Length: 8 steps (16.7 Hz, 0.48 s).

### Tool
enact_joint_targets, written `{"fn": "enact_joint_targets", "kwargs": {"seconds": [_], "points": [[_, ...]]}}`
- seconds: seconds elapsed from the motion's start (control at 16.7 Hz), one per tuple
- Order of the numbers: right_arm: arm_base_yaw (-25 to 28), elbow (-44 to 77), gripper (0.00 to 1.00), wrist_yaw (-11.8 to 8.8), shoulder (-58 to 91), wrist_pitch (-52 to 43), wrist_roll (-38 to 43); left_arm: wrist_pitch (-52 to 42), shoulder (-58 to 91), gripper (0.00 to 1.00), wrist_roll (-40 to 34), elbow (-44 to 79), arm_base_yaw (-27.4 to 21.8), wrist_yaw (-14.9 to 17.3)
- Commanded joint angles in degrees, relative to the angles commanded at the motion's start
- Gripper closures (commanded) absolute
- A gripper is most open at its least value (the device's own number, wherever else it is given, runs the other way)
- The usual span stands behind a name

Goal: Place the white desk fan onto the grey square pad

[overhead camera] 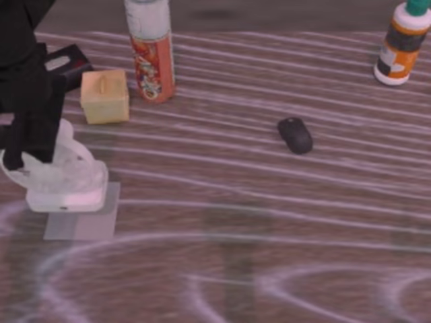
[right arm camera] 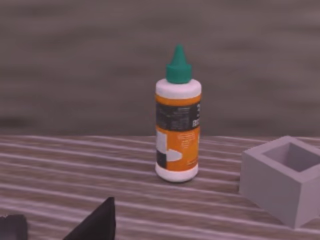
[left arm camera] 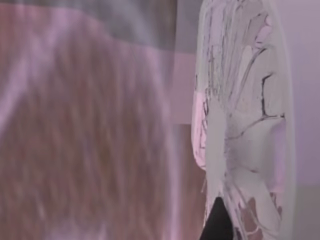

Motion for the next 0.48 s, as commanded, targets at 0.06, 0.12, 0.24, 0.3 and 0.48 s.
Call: {"fn": "enact_joint_targets", "kwargs": {"seconds": [0.06,0.12,0.24,0.3,0.48], "points": [[0.0,0.0,0.0,0.0,0.0,0.0,0.0,0.79,0.03,1.0,0.07,-0.74,0.04,0.01],[0.0,0.0,0.0,0.0,0.0,0.0,0.0,1.98,0.08,1.0,0.08,-1.82,0.2,0.03],[0.0,0.0,0.0,0.0,0.0,0.0,0.0,4.9,0.28,1.0,0.12,-4.49,0.5,0.06],[0.0,0.0,0.0,0.0,0.0,0.0,0.0,6.31,0.39,1.0,0.18,-5.74,0.58,0.06],[0.0,0.0,0.0,0.0,0.0,0.0,0.0,7.66,0.47,1.0,0.19,-6.98,0.69,0.09]]}}
